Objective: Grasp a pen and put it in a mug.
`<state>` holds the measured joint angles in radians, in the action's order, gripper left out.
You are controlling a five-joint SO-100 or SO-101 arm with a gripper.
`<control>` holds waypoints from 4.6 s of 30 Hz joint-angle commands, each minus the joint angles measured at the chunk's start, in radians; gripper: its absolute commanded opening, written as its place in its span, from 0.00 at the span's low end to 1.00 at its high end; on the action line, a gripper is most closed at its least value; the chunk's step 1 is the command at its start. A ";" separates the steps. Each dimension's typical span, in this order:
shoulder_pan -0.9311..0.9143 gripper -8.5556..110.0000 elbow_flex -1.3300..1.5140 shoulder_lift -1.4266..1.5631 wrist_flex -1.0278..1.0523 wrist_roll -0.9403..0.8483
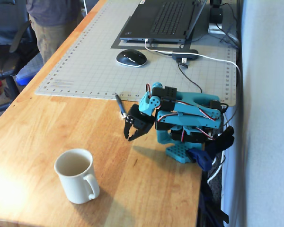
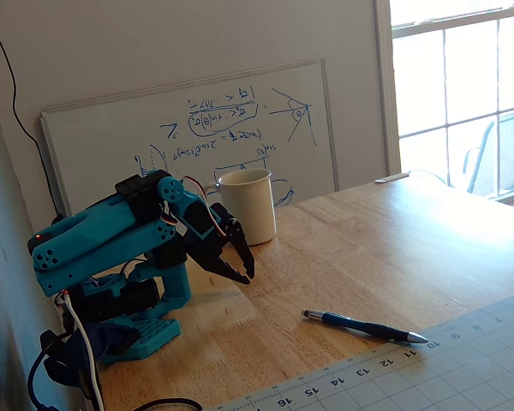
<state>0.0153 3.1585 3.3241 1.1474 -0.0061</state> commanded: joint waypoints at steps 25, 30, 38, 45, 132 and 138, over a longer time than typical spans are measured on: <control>0.017 0.19 -0.250 -0.258 -0.002 -0.225; 0.014 0.25 -0.457 -0.534 0.003 -0.433; -0.086 0.26 -0.781 -0.951 0.003 -0.815; -0.285 0.25 -0.982 -1.200 -0.008 -1.098; -0.298 0.09 -1.264 -1.345 -0.370 -1.465; -0.040 0.09 -1.267 -1.227 -0.374 -1.477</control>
<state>-0.1672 1.9666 1.9696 0.7915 -1.4788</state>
